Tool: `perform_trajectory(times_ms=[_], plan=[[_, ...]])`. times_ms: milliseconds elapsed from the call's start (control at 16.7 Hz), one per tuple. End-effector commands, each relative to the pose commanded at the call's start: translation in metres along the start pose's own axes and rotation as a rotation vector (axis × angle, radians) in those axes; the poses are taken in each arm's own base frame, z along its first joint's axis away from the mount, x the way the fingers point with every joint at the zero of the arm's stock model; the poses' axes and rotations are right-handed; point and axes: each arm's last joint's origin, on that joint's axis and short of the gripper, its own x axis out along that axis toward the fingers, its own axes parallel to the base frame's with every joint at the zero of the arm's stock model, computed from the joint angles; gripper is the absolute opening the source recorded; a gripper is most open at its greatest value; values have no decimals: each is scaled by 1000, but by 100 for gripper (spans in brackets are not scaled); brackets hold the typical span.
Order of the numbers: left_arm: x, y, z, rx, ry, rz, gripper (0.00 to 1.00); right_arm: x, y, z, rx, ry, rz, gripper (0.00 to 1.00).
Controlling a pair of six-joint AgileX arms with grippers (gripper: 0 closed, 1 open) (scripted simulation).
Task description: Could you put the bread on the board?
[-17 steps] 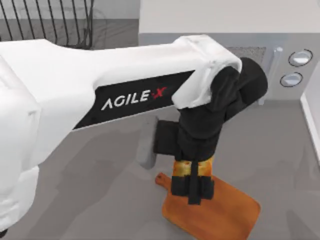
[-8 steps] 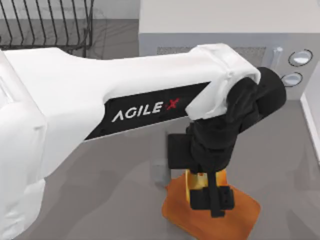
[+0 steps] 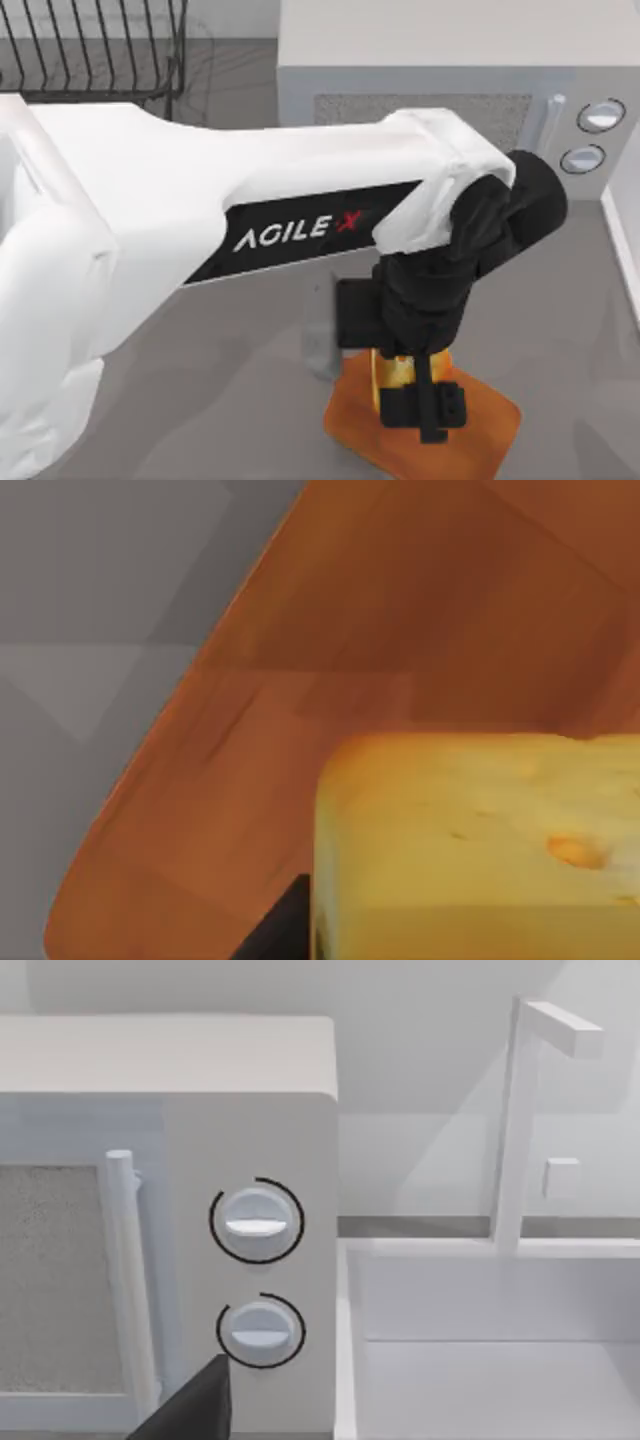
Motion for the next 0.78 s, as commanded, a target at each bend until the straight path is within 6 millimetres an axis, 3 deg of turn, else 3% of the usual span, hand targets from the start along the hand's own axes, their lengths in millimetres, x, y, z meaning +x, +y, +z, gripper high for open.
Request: perform_trajectory(times_ms=[360, 540, 780], plan=[[27, 1, -1, -2, 1, -1, 0, 0, 0, 0, 0, 0, 0, 100], [28, 1, 0, -2, 0, 0, 0, 0, 0, 0, 0, 0, 0, 100], [28, 1, 0, -2, 0, 0, 30, 0, 0, 0, 0, 0, 0, 100]])
